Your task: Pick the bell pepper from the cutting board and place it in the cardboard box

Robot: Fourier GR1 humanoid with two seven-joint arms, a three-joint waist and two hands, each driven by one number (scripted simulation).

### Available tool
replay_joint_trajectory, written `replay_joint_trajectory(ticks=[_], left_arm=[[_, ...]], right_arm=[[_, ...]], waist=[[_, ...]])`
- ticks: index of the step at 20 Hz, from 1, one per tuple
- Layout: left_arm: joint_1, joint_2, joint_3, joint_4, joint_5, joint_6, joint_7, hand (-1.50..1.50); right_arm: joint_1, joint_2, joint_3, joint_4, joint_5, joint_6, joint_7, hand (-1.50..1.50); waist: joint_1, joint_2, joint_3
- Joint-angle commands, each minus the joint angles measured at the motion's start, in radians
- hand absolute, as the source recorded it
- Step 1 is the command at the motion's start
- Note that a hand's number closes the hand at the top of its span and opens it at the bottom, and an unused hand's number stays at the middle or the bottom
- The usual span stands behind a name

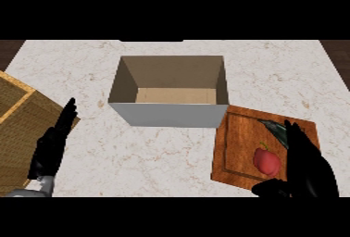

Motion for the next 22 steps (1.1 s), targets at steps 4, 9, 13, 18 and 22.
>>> replay_joint_trajectory(ticks=[4, 9, 13, 18, 22], left_arm=[[0.059, -0.009, 0.016, -0.042, -0.028, -0.008, -0.017, 0.00], [0.044, -0.023, 0.045, -0.021, -0.031, -0.047, -0.006, 0.00], [0.055, -0.060, 0.017, -0.116, -0.074, -0.025, 0.076, 0.00], [0.050, -0.068, 0.063, -0.084, -0.095, -0.050, 0.057, 0.00], [-0.003, -0.073, 0.110, 0.028, -0.072, -0.120, 0.006, 0.00]], right_arm=[[0.038, 0.069, 0.016, 0.069, 0.084, 0.023, 0.081, -1.50], [0.038, 0.120, 0.017, 0.038, 0.130, 0.066, 0.091, -1.50], [0.038, 0.135, -0.017, 0.040, 0.133, 0.084, 0.053, -1.50], [0.030, 0.181, -0.025, 0.096, 0.175, 0.041, 0.016, -1.50], [0.035, 0.193, -0.055, 0.105, 0.185, 0.027, -0.022, -1.50]], waist=[[-0.001, -0.001, 0.001], [-0.003, -0.001, 0.001], [-0.002, -0.001, 0.001], [-0.002, -0.001, 0.001], [-0.006, 0.000, 0.001]])
